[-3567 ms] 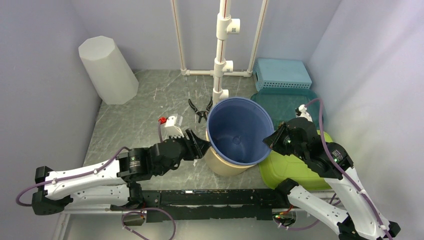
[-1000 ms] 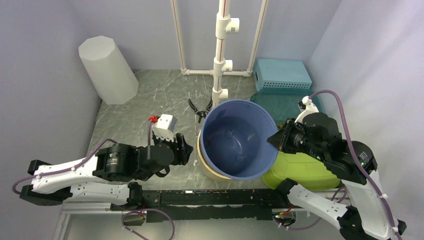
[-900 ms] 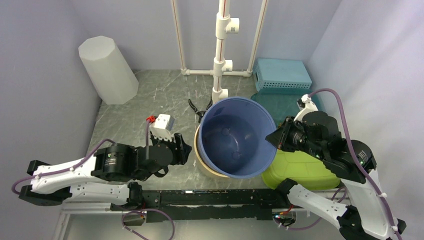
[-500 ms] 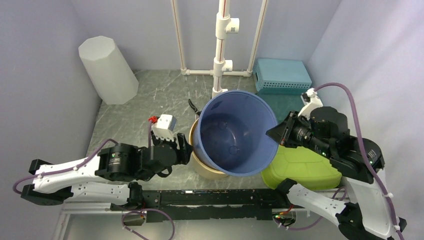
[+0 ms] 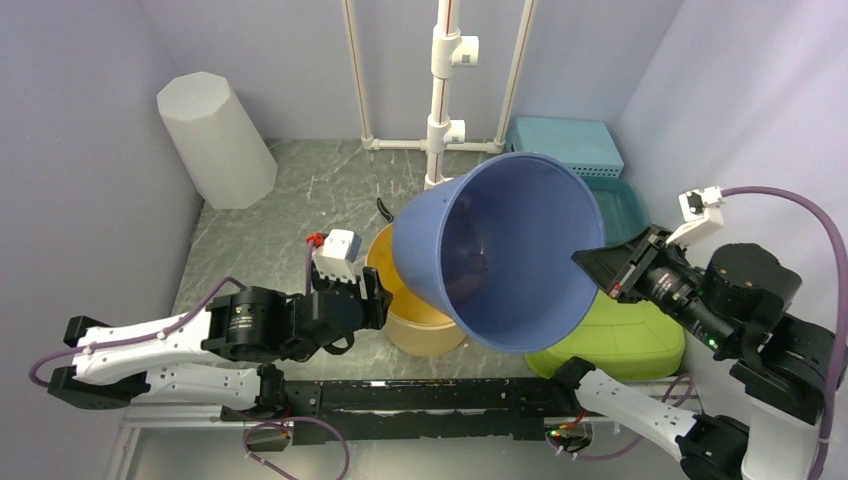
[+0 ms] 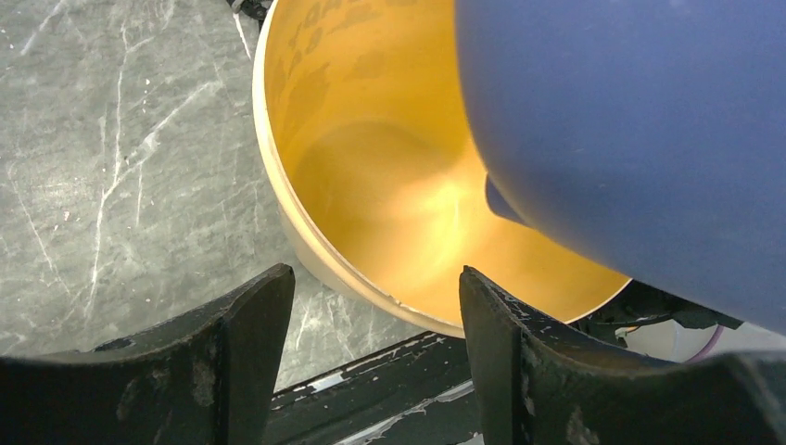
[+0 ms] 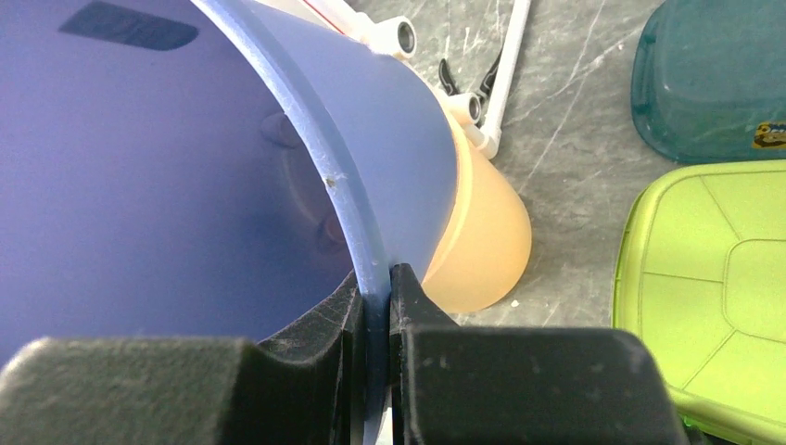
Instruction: Turn the large container upside down
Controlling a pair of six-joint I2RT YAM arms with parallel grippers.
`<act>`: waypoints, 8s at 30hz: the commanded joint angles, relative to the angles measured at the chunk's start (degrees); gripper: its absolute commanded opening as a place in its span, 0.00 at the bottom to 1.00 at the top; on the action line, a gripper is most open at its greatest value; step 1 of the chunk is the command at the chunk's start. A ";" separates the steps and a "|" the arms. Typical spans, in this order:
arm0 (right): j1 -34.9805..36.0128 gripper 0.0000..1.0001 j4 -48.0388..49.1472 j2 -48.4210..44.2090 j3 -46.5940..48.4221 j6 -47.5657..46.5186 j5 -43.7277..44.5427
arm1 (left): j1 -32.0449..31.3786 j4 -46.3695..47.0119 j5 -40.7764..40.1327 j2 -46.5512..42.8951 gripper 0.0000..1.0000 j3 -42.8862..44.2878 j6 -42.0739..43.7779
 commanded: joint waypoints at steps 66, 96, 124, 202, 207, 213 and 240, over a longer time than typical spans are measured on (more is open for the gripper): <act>0.29 0.00 32.31 2.50 -9.38 2.87 -8.33 | 18.52 -4.70 15.34 -3.72 0.71 5.43 9.26; 0.37 0.00 47.78 10.89 -20.81 4.51 -2.31 | 18.44 -18.06 7.29 -9.93 0.79 9.17 6.25; 11.59 0.00 50.06 19.31 -11.03 -4.30 9.24 | 18.50 -11.62 9.94 -8.82 0.73 24.79 18.31; 16.92 0.00 58.48 27.07 -23.46 -5.05 19.82 | 16.70 -8.22 1.11 4.38 0.93 30.58 27.63; 16.92 0.00 56.93 27.04 -23.79 -4.30 21.38 | 22.98 -7.06 7.57 8.30 0.94 32.91 31.62; 16.92 0.00 54.10 26.23 -25.61 -1.66 23.36 | 41.30 -4.96 25.79 11.61 0.94 31.84 34.11; 10.90 0.00 53.54 25.27 -34.71 2.73 11.84 | 67.32 -0.10 60.19 0.68 0.94 11.24 29.13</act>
